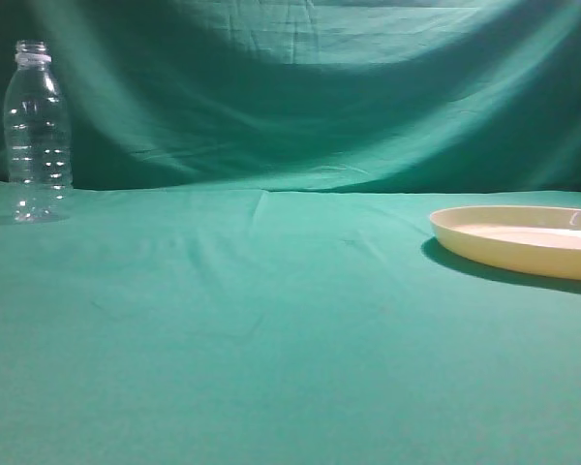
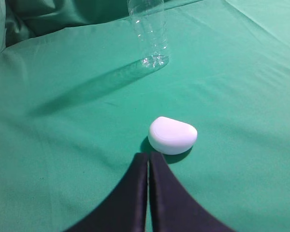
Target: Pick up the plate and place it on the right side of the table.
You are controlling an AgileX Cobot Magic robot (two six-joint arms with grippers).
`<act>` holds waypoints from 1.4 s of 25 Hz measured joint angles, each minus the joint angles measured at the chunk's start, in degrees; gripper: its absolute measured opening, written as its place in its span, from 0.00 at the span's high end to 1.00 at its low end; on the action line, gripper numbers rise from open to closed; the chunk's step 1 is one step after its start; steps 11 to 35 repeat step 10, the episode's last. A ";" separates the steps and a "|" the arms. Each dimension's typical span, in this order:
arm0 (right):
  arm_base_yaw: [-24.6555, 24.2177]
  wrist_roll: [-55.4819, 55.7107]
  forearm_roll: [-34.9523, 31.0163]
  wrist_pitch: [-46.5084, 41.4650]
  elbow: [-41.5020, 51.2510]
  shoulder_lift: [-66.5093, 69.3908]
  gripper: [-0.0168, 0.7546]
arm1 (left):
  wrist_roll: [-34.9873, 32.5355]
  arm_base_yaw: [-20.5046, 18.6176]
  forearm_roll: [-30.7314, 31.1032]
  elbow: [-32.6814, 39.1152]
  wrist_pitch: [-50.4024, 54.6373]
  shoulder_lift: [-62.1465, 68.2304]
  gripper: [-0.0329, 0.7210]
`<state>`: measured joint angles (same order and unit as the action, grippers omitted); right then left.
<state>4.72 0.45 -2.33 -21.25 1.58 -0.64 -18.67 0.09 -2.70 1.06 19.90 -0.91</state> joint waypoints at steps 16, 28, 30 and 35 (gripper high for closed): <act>0.00 0.09 0.00 -0.40 0.00 0.00 0.98 | 0.00 0.00 0.00 0.00 0.00 0.00 0.96; 0.00 0.09 0.00 -0.40 0.00 0.00 0.98 | 0.00 0.00 0.00 0.00 0.00 0.00 0.96; 0.00 0.09 0.00 -0.40 0.00 0.00 0.98 | 0.00 0.00 0.00 0.00 0.00 0.00 0.96; 0.00 0.09 0.00 -0.40 0.00 0.00 0.98 | 0.00 0.00 0.00 0.00 0.00 0.00 0.96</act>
